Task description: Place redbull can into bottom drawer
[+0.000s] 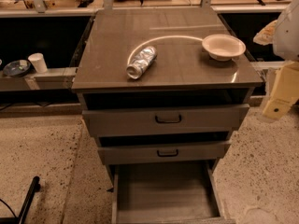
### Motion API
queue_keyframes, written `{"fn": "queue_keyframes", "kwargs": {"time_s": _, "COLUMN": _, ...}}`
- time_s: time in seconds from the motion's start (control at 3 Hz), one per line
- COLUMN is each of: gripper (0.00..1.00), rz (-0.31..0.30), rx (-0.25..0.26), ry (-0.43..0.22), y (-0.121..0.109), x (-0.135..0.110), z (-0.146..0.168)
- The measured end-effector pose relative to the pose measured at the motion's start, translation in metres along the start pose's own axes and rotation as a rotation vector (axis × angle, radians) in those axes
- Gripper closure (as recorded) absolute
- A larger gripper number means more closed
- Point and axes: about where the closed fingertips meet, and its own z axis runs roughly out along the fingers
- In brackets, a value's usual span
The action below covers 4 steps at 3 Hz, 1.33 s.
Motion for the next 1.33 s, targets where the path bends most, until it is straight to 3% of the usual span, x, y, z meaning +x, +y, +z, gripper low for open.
{"fn": "queue_keyframes", "kwargs": {"time_s": 0.33, "gripper": 0.0, "rz": 0.0, "rx": 0.0, "ry": 0.0, "y": 0.0, "x": 0.0, "z": 0.0}}
{"fn": "queue_keyframes", "kwargs": {"time_s": 0.67, "gripper": 0.0, "rz": -0.059, "rx": -0.016, "ry": -0.006, "y": -0.009, "x": -0.02, "z": 0.021}}
{"fn": "queue_keyframes", "kwargs": {"time_s": 1.0, "gripper": 0.0, "rz": -0.15, "rx": -0.067, "ry": -0.014, "y": -0.011, "x": -0.05, "z": 0.067}}
{"fn": "queue_keyframes", "kwargs": {"time_s": 1.33, "gripper": 0.0, "rz": -0.22, "rx": -0.061, "ry": -0.044, "y": -0.005, "x": -0.064, "z": 0.091}}
